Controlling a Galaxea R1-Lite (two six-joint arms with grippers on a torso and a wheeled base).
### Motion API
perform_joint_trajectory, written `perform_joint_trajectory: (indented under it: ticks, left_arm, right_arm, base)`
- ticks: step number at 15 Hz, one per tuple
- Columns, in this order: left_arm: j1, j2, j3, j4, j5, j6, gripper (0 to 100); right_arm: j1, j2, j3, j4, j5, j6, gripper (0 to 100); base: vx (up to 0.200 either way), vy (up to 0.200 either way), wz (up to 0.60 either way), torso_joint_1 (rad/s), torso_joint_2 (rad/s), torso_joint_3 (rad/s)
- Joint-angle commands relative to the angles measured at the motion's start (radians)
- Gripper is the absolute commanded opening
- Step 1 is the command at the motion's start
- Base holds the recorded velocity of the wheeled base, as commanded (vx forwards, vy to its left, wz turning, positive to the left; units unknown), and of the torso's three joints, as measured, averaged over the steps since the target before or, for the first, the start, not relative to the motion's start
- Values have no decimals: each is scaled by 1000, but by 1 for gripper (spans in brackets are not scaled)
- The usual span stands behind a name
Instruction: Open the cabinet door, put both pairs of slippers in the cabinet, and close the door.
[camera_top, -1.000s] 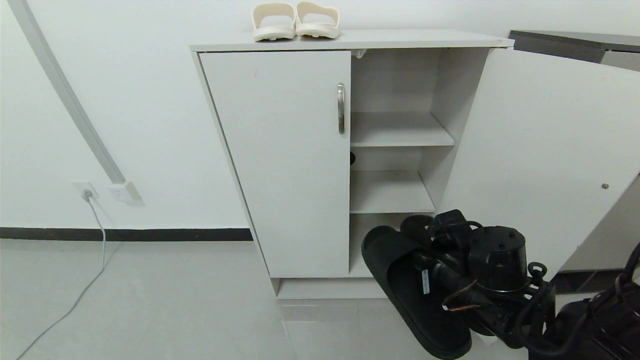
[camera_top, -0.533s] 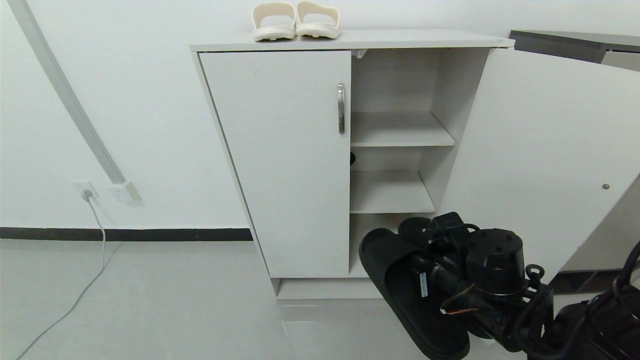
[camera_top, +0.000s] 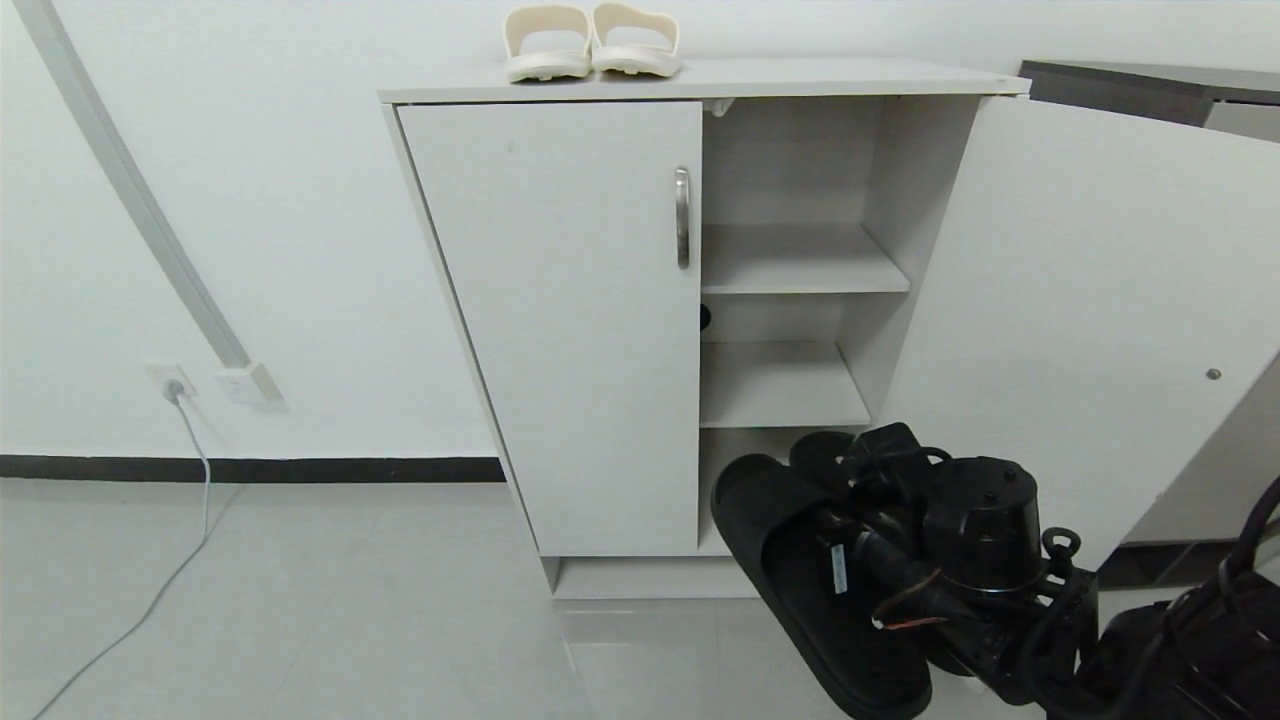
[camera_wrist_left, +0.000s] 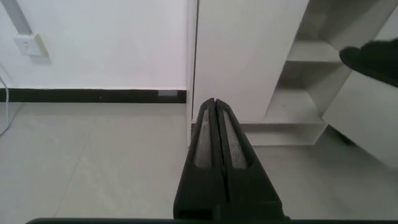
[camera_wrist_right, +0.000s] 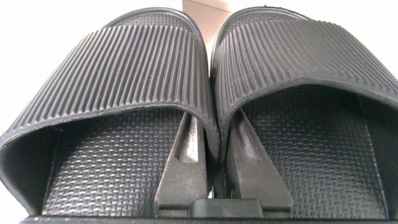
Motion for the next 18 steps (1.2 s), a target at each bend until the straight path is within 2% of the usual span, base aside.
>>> perform_joint_trajectory:
  ticks: [1,5,8,11,18]
  left_arm:
    - [1,2,0,-2,8,-18,0]
    - [1,2,-1,-2,8,-22,0]
    - [1,2,-1,-2,7,-21,0]
    - [1,2,0,-2,5,-19,0]
    - [1,2,-1,-2,5,-19,0]
  right_arm:
    - [2,16,-42,1,-27,13,0]
    - [4,96,-162,5,-153,41,0]
    - [7,143,-269,31,-294,64,0]
    - [18,172,-302,31,-314,100,0]
    - [18,188,-299,30,-314,105,0]
  base:
    - [0,0,0,0,0,0]
    - [0,0,0,0,0,0]
    - [0,0,0,0,0,0]
    - [0,0,0,0,0,0]
    - [0,-200,0,4,2,3]
